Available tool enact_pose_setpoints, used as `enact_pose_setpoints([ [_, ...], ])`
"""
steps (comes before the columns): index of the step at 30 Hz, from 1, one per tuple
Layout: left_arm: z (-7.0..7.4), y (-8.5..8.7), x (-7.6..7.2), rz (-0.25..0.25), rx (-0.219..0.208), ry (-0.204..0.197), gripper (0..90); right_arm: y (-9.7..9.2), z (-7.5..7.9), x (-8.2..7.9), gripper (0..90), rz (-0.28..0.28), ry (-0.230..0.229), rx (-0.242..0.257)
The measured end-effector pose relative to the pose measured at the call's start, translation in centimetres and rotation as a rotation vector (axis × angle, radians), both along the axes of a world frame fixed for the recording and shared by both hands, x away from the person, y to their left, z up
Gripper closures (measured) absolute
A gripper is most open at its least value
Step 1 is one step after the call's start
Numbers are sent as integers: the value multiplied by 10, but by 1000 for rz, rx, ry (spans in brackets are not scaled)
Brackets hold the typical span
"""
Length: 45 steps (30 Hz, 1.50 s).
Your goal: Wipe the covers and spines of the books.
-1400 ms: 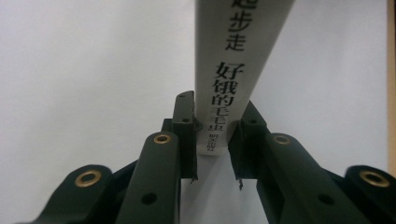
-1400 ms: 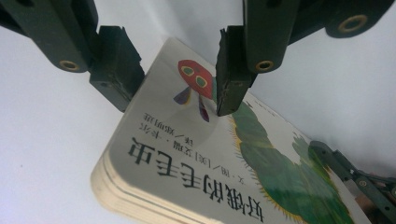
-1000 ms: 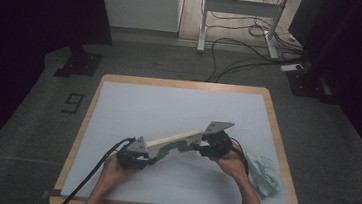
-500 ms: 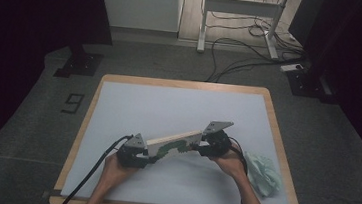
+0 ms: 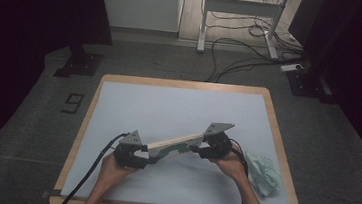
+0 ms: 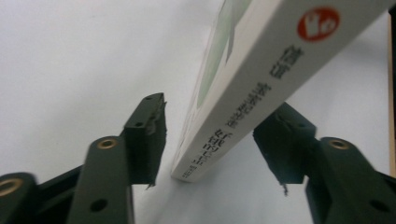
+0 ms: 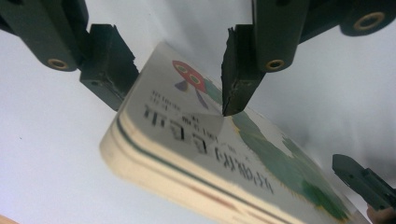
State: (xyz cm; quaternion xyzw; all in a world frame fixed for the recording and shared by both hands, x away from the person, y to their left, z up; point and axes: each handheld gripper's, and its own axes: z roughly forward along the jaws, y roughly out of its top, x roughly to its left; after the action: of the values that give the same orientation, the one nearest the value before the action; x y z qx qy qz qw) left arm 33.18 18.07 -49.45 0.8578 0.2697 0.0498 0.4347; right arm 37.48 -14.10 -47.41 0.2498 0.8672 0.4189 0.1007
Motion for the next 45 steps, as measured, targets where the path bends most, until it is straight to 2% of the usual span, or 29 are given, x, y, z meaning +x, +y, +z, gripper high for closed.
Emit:
enact_pose_setpoints([
  [4, 3, -2, -4, 13, 9, -19, 375, 0, 3, -4, 431, 11, -5, 1],
  [7, 6, -4, -6, 17, -4, -2, 315, 1, 6, -7, 392, 22, -3, 0],
  [11, 9, -6, -9, 38, -9, 2, 234, 2, 10, -12, 327, 33, 3, -14],
  [16, 9, -10, -14, 59, 26, -6, 146, 2, 11, -20, 281, 31, 6, -44],
  [20, 8, -14, -18, 60, 28, 21, 120, -1, 9, -24, 266, 18, 21, -45],
  [30, 6, -23, -29, 74, 15, 44, 92, -15, 7, -35, 259, -17, 45, -20],
  [37, 3, -28, -39, 98, 52, 57, 42, -20, 3, -42, 259, -21, 62, -12],
  [45, -3, -33, -52, 119, 63, 93, 20, -24, -5, -53, 261, -23, 84, -20],
])
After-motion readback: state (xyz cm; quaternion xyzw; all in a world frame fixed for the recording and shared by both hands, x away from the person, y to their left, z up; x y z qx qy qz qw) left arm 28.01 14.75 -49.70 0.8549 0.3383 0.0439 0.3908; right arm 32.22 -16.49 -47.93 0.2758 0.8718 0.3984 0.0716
